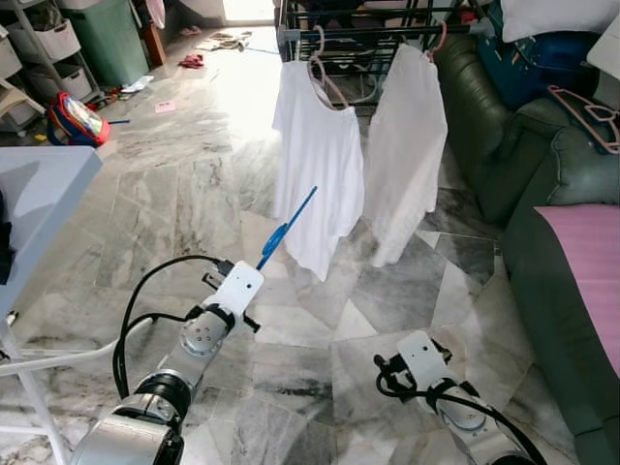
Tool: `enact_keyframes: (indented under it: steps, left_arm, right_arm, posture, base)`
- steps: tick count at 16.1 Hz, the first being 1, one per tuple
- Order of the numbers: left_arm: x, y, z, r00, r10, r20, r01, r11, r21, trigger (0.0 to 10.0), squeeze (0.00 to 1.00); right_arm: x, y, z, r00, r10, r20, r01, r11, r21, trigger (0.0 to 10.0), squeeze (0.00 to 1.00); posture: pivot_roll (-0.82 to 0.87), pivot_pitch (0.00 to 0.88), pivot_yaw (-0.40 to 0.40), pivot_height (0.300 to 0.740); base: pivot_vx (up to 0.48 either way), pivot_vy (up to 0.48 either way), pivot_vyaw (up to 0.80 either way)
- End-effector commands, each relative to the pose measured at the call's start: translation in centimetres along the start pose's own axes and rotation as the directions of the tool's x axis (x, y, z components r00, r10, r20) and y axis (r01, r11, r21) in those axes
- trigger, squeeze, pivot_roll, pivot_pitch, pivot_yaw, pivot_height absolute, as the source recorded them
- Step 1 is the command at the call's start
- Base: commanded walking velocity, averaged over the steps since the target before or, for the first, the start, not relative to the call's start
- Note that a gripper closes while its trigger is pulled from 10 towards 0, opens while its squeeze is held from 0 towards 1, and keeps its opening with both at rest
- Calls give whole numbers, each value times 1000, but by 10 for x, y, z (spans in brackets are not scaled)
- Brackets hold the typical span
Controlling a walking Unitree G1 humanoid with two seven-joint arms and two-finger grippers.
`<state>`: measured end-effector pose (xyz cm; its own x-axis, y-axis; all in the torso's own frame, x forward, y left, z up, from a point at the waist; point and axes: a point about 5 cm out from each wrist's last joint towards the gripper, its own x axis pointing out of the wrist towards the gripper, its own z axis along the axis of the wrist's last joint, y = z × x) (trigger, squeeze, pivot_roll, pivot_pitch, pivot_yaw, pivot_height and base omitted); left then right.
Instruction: Hang hanger
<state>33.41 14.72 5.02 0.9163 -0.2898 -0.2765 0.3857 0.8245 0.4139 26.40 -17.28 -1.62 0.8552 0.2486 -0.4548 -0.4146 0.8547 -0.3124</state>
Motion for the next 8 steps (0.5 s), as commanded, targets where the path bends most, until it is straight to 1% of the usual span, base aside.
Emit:
enact_keyframes:
  steps: [1, 8]
  left_arm:
    - [1, 3, 2, 1000, -1, 6, 1, 1000, 4, 10000, 0]
    - [1, 3, 2, 1000, -1, 6, 1, 1000, 4, 10000, 0]
  right_arm:
    - [0, 0, 1, 1000, 9, 9, -9, 1000, -6, 10000, 0]
    - [0, 0, 1, 1000, 9, 9, -9, 1000, -6, 10000, 0]
  posture:
    - [70, 113, 21, 740]
    - [70, 113, 21, 740]
  base:
    - [0, 0, 0]
    - [0, 0, 0]
